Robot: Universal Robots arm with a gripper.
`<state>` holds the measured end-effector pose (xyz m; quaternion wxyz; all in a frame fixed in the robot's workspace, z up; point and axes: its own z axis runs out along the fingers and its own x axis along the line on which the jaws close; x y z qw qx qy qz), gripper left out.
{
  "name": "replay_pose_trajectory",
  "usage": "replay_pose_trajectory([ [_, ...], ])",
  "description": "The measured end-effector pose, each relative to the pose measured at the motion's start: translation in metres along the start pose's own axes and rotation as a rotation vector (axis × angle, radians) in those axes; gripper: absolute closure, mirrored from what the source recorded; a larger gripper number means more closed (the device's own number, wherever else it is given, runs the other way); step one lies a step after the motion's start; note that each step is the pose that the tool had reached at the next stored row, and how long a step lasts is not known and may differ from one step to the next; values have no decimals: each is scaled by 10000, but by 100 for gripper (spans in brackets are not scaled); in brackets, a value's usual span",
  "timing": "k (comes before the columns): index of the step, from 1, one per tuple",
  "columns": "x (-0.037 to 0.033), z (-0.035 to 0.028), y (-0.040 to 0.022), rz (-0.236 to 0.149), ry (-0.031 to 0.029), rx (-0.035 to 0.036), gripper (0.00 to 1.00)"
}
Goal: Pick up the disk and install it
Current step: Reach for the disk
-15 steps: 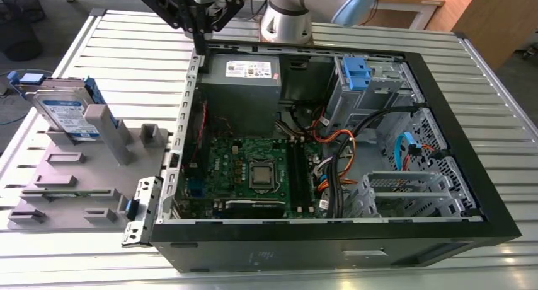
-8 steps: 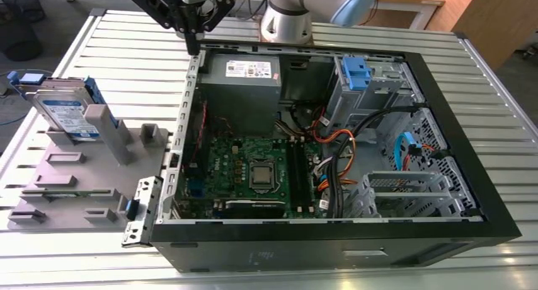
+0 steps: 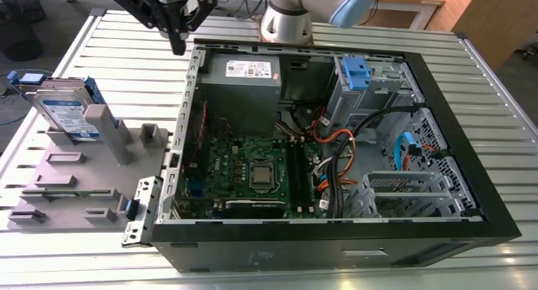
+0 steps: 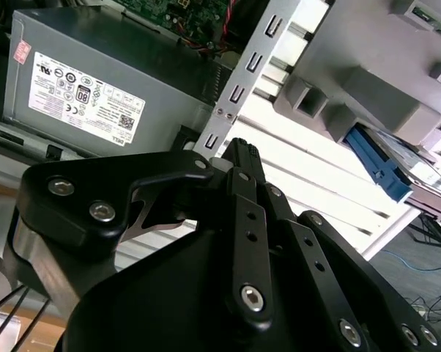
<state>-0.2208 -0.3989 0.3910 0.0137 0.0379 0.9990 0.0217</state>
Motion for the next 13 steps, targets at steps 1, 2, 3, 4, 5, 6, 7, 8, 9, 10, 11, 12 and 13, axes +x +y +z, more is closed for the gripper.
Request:
replay_pose_trajectory([
  [1,25,0,-2,0,-1,0,89],
  [2,51,0,-4,0,-4,-1,89],
  [3,78,0,-6,0,-4,0,89],
  [4,104,-1,-8,0,-5,1,89],
  [5,132,-1,-10,-1,-7,1,89],
  [6,158,-1,-12,-2,-9,0,89],
  [7,184,-1,-14,-2,-10,0,89],
  [8,207,-1,-16,-1,-12,-1,89],
  [9,231,-1,-18,0,-13,-1,89],
  [10,255,-1,-20,-1,-14,-1,89],
  [11,282,-1,-22,-1,-15,-1,89],
  [12,312,-1,-24,-1,-17,-2,89],
  [13,340,-1,-26,-1,-17,-1,89],
])
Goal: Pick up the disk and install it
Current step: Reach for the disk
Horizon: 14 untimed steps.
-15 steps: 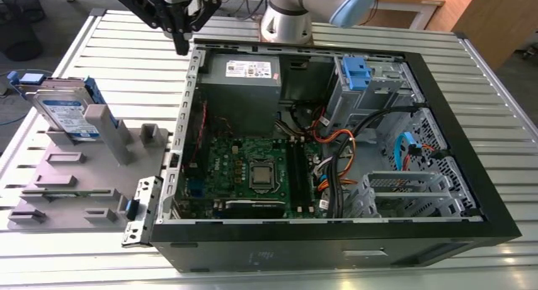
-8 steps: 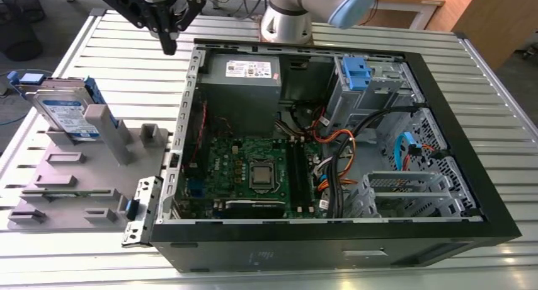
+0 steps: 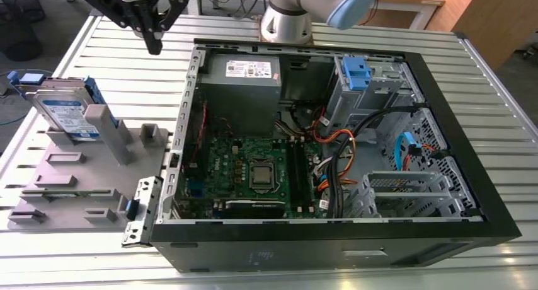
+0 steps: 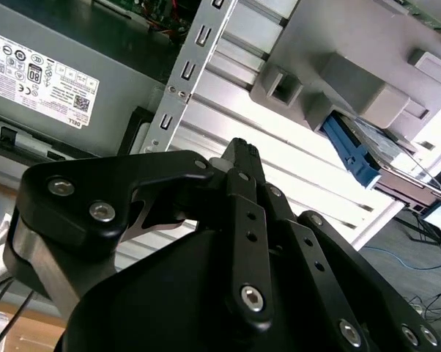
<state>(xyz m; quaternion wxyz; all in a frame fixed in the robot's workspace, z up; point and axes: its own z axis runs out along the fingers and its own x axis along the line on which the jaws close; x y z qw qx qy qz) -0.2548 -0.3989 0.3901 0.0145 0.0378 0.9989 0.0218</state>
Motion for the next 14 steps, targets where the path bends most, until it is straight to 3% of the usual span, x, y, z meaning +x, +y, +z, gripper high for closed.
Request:
replay_pose_trajectory([
  [14,321,7,-25,1,-3,-1,89],
])
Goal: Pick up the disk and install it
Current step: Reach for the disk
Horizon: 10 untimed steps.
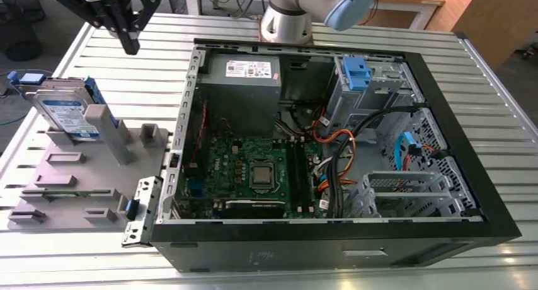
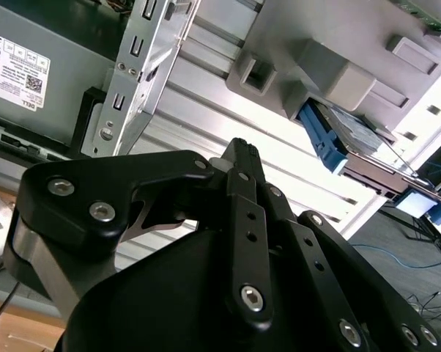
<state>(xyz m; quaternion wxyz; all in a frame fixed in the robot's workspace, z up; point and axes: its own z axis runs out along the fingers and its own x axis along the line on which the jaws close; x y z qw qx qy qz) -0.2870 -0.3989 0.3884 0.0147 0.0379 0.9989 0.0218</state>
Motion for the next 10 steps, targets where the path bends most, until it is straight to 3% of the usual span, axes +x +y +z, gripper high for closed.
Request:
replay_pose_trajectory([
  [10,27,0,-2,-1,1,1,89],
])
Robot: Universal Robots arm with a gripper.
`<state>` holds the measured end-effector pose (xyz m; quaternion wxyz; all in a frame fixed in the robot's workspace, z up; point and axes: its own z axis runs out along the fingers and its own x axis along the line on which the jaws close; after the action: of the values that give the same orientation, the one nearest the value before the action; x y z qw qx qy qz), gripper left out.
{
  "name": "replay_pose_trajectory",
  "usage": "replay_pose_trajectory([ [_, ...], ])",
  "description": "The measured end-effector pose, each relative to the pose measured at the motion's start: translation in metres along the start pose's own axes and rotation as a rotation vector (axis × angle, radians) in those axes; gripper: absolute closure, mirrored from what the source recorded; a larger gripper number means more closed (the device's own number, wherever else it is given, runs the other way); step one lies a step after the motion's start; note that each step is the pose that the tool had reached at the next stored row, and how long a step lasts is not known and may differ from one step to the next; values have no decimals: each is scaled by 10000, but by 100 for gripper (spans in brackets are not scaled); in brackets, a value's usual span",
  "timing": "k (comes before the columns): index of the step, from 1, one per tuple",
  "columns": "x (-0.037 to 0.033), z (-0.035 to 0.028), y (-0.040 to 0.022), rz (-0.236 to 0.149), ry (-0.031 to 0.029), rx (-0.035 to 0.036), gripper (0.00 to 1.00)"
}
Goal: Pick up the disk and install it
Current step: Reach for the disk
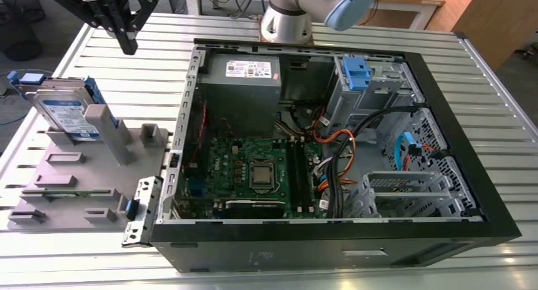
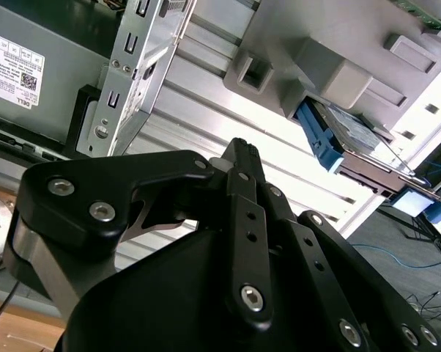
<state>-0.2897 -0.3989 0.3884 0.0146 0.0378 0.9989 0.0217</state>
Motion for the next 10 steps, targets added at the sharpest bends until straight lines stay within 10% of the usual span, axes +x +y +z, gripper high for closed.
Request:
replay_pose_trajectory([
  [10,56,-2,-4,-1,-17,-2,89],
])
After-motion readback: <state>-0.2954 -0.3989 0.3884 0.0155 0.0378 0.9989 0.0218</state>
